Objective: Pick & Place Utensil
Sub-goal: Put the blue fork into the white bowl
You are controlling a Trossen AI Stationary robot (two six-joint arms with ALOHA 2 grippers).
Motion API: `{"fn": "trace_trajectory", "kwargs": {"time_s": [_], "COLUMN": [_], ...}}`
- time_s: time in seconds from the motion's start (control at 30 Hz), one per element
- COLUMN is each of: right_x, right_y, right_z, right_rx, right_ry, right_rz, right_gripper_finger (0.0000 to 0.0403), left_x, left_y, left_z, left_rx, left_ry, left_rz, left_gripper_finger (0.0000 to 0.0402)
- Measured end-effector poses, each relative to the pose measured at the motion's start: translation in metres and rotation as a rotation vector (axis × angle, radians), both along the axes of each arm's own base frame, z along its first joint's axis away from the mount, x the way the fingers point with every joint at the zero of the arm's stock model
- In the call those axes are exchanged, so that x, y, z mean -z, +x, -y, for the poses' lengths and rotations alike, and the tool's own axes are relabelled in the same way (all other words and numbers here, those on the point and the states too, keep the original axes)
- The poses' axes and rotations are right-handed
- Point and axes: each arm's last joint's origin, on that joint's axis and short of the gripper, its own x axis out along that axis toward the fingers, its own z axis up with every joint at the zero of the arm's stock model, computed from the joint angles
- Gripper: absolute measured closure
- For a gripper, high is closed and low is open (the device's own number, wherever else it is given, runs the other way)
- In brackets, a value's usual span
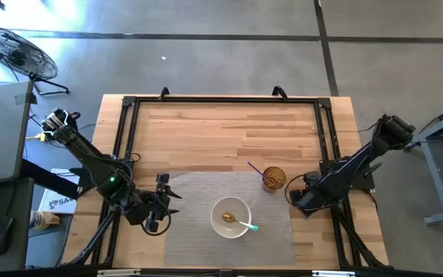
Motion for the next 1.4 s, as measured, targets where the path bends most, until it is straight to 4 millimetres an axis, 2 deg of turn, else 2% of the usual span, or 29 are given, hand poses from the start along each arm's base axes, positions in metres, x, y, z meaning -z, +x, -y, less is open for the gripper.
{"fn": "trace_trajectory", "kwargs": {"time_s": [0.23,0.53,0.8,1.1,1.4], "right_x": [-0.003,-0.003,-0.013,-0.054,-0.085], "right_y": [0.000,0.001,0.000,0.010,0.059], "right_z": [0.000,-0.001,-0.007,-0.044,-0.112], "right_rx": [-0.001,-0.023,-0.075,-0.141,-0.265], "right_ry": [0.019,0.027,0.060,0.125,0.170], "right_rz": [0.014,0.026,0.009,0.054,0.068], "right_gripper_finger": [0.0328,0.0394,0.0394,0.0399,0.0400], "left_x": [0.000,0.000,0.000,0.000,0.000], "left_y": [0.000,0.000,0.000,0.000,0.000], "left_z": [0.000,0.000,0.000,0.001,0.001], "left_rx": [-0.002,-0.003,-0.003,0.006,-0.010], "left_ry": [0.001,-0.001,-0.002,-0.032,-0.055], "left_rz": [0.001,0.000,0.000,-0.016,-0.017], "left_gripper_finger": [0.0204,0.0204,0.0204,0.0204,0.0204]}}
